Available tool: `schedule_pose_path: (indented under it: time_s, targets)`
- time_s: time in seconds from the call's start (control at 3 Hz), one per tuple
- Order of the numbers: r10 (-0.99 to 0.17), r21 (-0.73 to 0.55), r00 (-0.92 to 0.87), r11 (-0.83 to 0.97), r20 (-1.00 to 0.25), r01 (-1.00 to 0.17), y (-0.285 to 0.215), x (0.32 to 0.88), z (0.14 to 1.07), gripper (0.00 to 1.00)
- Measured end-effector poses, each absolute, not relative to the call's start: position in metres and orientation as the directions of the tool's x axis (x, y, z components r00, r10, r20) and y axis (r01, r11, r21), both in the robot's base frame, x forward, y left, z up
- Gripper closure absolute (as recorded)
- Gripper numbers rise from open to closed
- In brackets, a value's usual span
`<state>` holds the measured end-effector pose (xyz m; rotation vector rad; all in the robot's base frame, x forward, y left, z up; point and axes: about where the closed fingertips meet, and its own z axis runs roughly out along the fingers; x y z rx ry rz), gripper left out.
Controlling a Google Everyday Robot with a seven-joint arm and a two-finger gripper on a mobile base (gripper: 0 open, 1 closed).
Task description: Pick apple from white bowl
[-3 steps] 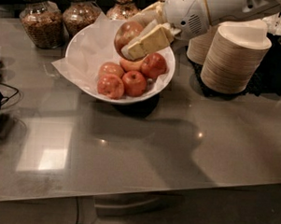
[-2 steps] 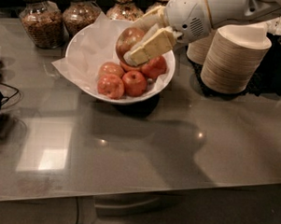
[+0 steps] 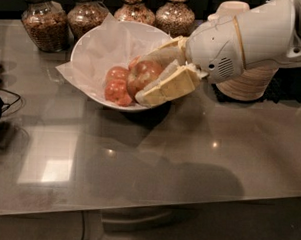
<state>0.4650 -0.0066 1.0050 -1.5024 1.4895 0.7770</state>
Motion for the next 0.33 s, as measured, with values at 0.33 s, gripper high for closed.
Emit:
schedule_pose_path:
  time_s: [0.33]
  targets:
    - [-0.451,-0.145,0.094,0.081,-0.887,-0.986,-0.0066,0.4650,1.0050,1.00]
